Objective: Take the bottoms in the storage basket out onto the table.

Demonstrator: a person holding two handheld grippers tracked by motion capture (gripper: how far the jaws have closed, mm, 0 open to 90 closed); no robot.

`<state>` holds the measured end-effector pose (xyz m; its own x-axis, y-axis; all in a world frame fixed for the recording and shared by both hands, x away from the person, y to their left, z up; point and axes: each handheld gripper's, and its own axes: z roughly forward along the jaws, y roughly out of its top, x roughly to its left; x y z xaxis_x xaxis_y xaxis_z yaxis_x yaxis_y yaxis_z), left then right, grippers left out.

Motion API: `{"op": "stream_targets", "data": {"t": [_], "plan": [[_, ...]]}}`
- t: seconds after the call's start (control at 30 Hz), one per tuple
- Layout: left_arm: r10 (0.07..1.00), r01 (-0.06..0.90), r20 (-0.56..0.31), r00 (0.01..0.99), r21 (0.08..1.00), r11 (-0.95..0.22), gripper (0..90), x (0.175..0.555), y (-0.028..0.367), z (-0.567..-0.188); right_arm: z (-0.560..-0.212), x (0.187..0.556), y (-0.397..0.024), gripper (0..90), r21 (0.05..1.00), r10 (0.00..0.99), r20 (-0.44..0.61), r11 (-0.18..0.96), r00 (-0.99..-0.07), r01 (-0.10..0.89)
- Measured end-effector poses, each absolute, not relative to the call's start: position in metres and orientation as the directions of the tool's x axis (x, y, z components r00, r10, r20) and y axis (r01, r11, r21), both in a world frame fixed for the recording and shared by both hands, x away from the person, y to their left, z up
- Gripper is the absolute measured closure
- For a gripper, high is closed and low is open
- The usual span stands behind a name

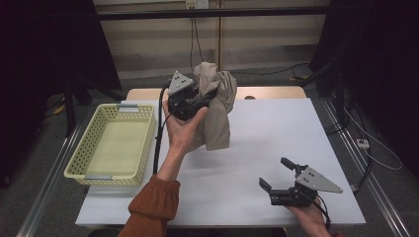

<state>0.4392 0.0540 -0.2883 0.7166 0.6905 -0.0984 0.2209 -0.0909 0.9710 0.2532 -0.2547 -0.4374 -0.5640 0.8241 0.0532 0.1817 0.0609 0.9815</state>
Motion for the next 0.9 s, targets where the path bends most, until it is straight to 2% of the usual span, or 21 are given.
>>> {"op": "stream_targets", "data": {"t": [0.9], "plan": [[0.691, 0.275, -0.093, 0.717, 0.948, -0.158, 64.7, 0.449, 0.043, -0.338, -0.438, 0.253, -0.256, 0.4, 0.981, 0.826, 0.050, 0.065, -0.562, 0.182]]}}
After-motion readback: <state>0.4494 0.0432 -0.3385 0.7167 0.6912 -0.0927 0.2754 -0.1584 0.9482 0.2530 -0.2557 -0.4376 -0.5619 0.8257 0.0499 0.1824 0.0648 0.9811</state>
